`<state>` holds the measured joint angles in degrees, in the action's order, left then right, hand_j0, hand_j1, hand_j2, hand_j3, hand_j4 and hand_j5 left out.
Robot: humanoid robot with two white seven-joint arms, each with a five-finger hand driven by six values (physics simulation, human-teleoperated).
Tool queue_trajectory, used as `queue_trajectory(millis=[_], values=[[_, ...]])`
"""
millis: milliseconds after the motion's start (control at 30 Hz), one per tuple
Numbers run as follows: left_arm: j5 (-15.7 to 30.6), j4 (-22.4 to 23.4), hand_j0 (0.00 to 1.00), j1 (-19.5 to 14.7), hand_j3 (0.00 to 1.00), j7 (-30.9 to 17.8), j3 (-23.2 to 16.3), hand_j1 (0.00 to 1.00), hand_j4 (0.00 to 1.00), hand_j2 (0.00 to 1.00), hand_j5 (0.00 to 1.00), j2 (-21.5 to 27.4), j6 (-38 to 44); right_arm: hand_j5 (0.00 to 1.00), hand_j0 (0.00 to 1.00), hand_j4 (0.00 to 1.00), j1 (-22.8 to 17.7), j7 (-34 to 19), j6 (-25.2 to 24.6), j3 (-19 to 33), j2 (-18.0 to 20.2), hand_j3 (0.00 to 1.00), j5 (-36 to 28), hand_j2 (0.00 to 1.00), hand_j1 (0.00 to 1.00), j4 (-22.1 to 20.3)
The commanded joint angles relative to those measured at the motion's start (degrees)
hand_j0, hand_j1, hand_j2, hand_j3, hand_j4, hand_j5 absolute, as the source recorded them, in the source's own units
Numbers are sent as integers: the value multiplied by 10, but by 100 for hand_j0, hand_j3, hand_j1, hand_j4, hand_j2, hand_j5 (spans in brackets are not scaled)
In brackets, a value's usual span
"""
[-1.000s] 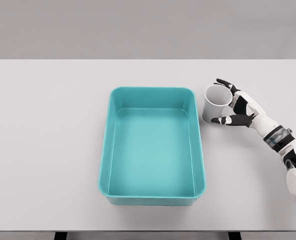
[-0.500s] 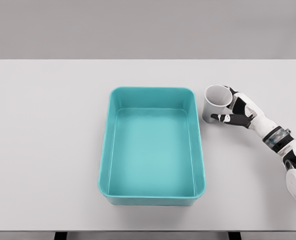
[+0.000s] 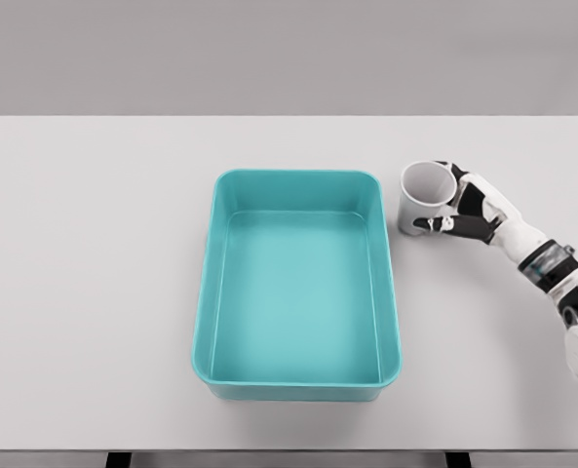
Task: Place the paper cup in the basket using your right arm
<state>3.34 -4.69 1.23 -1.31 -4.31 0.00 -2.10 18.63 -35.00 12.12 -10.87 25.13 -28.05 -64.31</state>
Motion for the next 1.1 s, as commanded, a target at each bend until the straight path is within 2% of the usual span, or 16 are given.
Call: queue_trajectory(millis=[0,400,833,1067], values=[[0,0,100,0,100,0,0,100,100,100,100,0,0,67,67,67,2,0,-6,2,4,67,-3,67,67,-9],[0,0,100,0,100,0,0,100,100,100,100,0,0,66,66,66,11,0,-17,2,35,66,-4,66,66,-46],[0,0,100,0,100,0,0,100,100,100,100,0,1,65,65,65,-2,0,-17,2,59,65,-4,65,65,-144],[0,0,100,0,100,0,0,100,100,100,100,0,0,65,65,65,-5,0,-17,4,64,65,-3,65,65,-175]])
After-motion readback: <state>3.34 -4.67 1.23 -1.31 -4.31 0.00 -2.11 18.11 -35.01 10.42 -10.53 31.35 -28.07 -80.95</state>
